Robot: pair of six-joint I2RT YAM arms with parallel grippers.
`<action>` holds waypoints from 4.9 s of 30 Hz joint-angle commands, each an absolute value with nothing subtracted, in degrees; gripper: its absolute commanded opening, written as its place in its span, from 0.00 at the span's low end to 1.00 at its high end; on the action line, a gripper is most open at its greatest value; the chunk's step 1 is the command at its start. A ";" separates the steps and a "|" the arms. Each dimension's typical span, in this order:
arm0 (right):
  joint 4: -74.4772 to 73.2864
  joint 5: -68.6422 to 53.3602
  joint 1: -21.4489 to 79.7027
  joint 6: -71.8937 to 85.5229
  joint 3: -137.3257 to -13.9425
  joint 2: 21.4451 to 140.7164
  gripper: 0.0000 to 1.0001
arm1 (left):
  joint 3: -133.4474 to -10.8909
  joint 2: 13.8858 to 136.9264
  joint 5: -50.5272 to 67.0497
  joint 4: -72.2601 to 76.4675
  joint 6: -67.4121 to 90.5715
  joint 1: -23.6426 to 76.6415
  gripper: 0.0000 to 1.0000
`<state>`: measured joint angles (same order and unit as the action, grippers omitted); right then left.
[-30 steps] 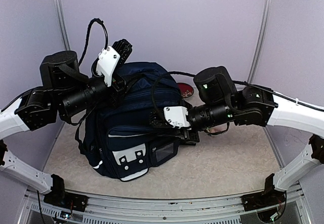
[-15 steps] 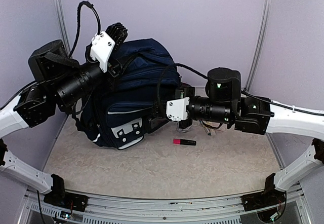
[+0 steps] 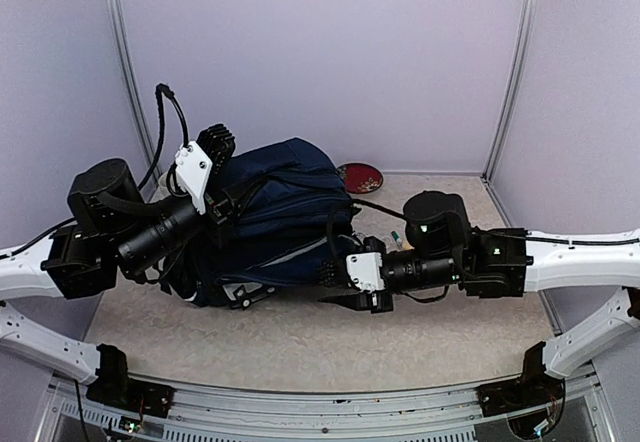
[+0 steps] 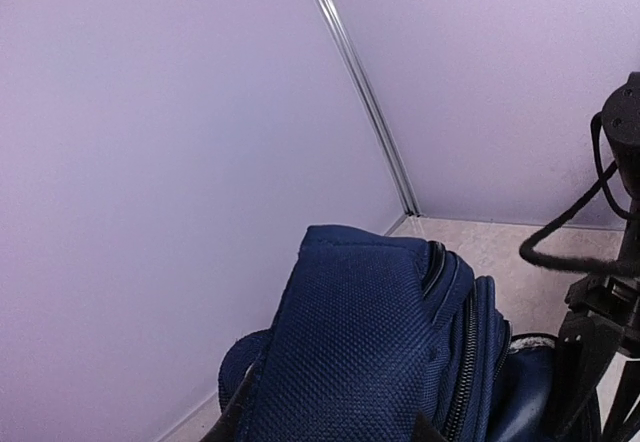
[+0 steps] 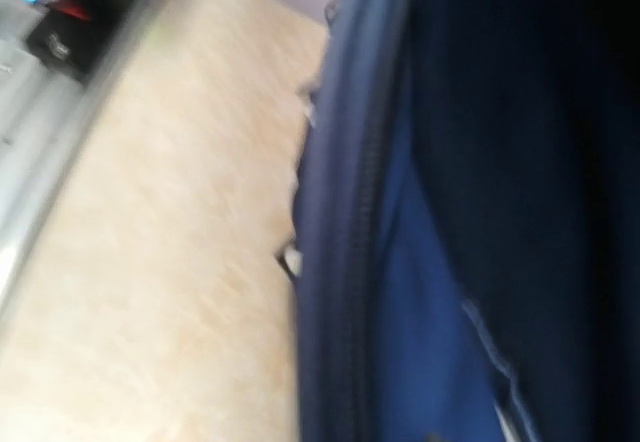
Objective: Pack the student bag
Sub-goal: Open the upper front pocket of the student bag, then pick up the pen from the center of the board, then place the pen in the upper front pocket of the bag.
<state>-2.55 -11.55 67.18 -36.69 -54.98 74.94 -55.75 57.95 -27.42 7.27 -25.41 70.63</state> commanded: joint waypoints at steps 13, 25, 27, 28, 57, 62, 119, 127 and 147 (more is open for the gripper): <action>-9.13 -15.91 37.87 4.31 -61.13 53.02 0.67 | -56.08 54.07 -25.42 13.21 -13.55 74.87 0.00; -21.69 -12.24 28.84 3.32 -61.29 81.94 0.69 | -57.03 52.98 -26.30 10.61 -14.22 77.78 0.00; -23.20 -13.68 29.63 2.00 -62.40 87.63 0.61 | -57.33 53.04 -26.72 10.21 -14.58 77.86 0.00; -23.67 -15.16 30.41 1.38 -62.94 90.08 0.58 | -57.46 53.08 -26.87 10.27 -14.86 77.91 0.00; -23.23 -7.85 43.20 -7.05 -67.47 112.19 0.60 | -58.07 53.36 -28.47 9.45 -16.63 77.94 0.00; -23.39 -6.07 43.16 -5.71 -67.08 112.53 0.29 | -57.87 53.13 -28.82 9.32 -16.46 78.00 0.00; -16.33 5.23 70.66 -32.43 -75.88 86.63 0.54 | -57.86 52.35 -29.13 10.43 -14.54 77.89 0.00; -15.83 -5.48 70.60 -24.85 -77.81 81.01 0.65 | -58.20 53.60 -34.72 10.00 -13.76 77.57 0.00; -36.08 0.86 28.33 -2.82 -66.87 85.92 0.80 | -59.49 53.08 -37.80 7.47 -11.75 76.22 0.00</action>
